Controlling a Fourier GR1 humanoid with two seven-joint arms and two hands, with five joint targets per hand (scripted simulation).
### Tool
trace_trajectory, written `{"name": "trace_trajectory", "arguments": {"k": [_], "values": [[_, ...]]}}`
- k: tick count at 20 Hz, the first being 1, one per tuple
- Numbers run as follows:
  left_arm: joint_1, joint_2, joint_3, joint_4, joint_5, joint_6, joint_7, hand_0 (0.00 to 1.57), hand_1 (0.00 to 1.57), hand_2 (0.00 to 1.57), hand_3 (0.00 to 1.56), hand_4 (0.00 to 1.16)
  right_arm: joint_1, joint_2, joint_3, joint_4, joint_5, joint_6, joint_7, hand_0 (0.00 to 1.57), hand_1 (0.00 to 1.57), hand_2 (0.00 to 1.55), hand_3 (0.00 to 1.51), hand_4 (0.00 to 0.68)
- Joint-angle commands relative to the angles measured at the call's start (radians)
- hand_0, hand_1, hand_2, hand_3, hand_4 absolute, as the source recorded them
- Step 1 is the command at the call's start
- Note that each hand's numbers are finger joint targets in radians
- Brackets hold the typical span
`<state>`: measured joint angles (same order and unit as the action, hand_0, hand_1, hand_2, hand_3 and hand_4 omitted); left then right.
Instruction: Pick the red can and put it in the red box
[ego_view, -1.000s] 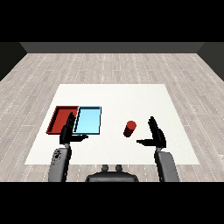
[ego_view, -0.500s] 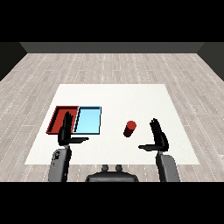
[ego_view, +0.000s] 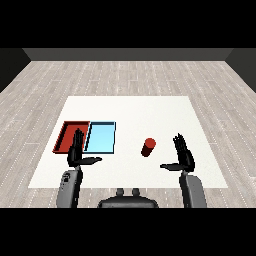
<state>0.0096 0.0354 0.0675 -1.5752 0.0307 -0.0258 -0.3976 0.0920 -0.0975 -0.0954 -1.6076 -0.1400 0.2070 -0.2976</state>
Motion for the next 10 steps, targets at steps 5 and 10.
{"name": "trace_trajectory", "arguments": {"k": [5, 10], "values": [[-0.037, 0.020, -0.005, -0.074, 0.011, 0.002, 0.104, 0.00, 0.00, 0.00, 0.00, 0.00, -0.070, 0.010, -0.027, 0.142, -0.006, 0.013, -0.060, 0.00, 0.00, 0.00, 0.00, 0.000], [-0.029, 0.012, 0.010, 0.026, 0.016, -0.007, -0.006, 0.00, 0.00, 0.00, 0.00, 0.00, -0.094, 0.030, -0.001, 0.072, -0.001, -0.032, 0.037, 0.00, 0.00, 0.00, 0.00, 0.000]]}}
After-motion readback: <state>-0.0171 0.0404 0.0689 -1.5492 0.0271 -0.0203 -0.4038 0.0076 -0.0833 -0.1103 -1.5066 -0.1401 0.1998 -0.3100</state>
